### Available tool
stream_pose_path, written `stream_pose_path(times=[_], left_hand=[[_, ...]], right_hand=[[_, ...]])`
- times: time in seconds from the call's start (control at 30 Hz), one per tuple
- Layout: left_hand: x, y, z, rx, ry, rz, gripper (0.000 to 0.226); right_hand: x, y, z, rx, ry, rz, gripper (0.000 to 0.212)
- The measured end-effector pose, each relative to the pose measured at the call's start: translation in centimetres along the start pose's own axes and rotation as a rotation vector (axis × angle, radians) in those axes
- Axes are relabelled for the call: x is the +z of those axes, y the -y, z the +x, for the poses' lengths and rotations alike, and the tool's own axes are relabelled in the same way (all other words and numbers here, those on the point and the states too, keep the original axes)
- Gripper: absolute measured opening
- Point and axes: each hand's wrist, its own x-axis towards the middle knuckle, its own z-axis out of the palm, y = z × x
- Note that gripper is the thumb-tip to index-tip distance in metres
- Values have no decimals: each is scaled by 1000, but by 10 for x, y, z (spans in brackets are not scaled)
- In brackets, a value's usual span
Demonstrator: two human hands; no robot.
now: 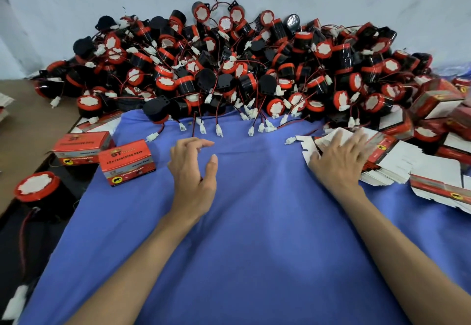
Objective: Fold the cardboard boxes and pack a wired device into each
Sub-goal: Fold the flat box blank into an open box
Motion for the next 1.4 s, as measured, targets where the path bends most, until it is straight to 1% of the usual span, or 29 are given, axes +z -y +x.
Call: stream_pose_path(times=[0.03, 0.07, 0.13, 0.17, 0.3, 0.4, 0.53, 0.6, 0.63, 0.67, 0.73, 0.77, 0.8, 0.83, 0.87, 0.93, 0.97, 1.0, 1.03, 1.07, 1.1, 1.13, 1.17, 1.2, 1.27, 1.3, 1.33, 1.37, 1.4], left_hand=[[0, 0, 0, -4, 8, 8, 28], [0, 0, 0, -7, 16, 13, 28], [0, 1, 0, -11, 21, 18, 28], [0, 2, -1, -7, 19, 14, 28], [0, 3, -1, 19, 21, -2, 27], [1, 4, -2, 30, 27, -17, 23], [1, 6, -2, 59, 33, -49, 19], [3, 8, -2, 63, 42, -50, 19], [3, 8, -1, 68, 45, -55, 18], [3, 8, -2, 73, 50, -68, 17], [3, 8, -1, 88, 58, -86, 16], [2, 8, -1, 75, 63, -105, 14], [3, 7, 0, 30, 73, -151, 10], [3, 5, 1, -61, 100, -254, 8], [3, 2, 2, -181, 149, -412, 11], [3, 0, 7, -423, 267, -716, 33], [2, 1, 9, -514, 317, -821, 44], [1, 2, 9, -573, 348, -891, 50], [1, 2, 9, -600, 361, -918, 50], [2, 2, 8, -589, 346, -884, 46], [3, 3, 6, -546, 306, -798, 42], [3, 5, 5, -484, 247, -693, 42], [4, 7, 5, -412, 186, -593, 47], [4, 8, 6, -345, 135, -514, 51], [3, 7, 9, -284, 76, -459, 58], [1, 6, 10, -281, 71, -471, 59], [0, 6, 11, -281, 81, -492, 56], [-1, 5, 10, -285, 108, -508, 51], [-1, 5, 8, -297, 149, -516, 45]], right_hand=[[1, -3, 1, 9, 34, -57, 62], [2, -3, 0, -22, 34, -83, 52], [3, 0, -1, -122, -41, -89, 30], [3, 2, -1, -162, -75, -104, 24], [-3, 1, -1, -188, -162, -102, 27], [-4, -1, -3, -211, -216, -62, 23], [-2, -2, -4, -291, -256, -21, 19], [-3, 0, -6, -366, -374, 30, 15], [-4, 2, -8, -419, -475, 61, 13], [-6, 3, -10, -481, -606, 104, 20], [-11, 9, -12, -675, -857, 252, 37], [-13, 13, -15, -801, -920, 339, 39], [-15, 18, -19, -916, -936, 406, 40], [-17, 24, -26, -1017, -916, 447, 39], [-18, 32, -35, -1107, -873, 469, 37], [-15, 50, -55, -1283, -775, 506, 28], [-13, 58, -65, -1366, -729, 529, 25], [-12, 66, -72, -1439, -674, 553, 27], [-12, 71, -76, -1505, -611, 563, 27], [-11, 74, -78, -1550, -555, 567, 24], [-11, 75, -80, -1575, -515, 576, 19], [-11, 74, -80, -1566, -503, 582, 13], [-11, 72, -79, -1506, -517, 594, 12], [-11, 70, -77, -1399, -542, 604, 18], [-10, 68, -73, -1072, -559, 654, 33], [-11, 67, -71, -879, -502, 734, 40], [-12, 66, -68, -680, -372, 857, 49], [-12, 66, -65, -500, -193, 1000, 57], [-11, 65, -62, -366, -20, 1125, 60]])
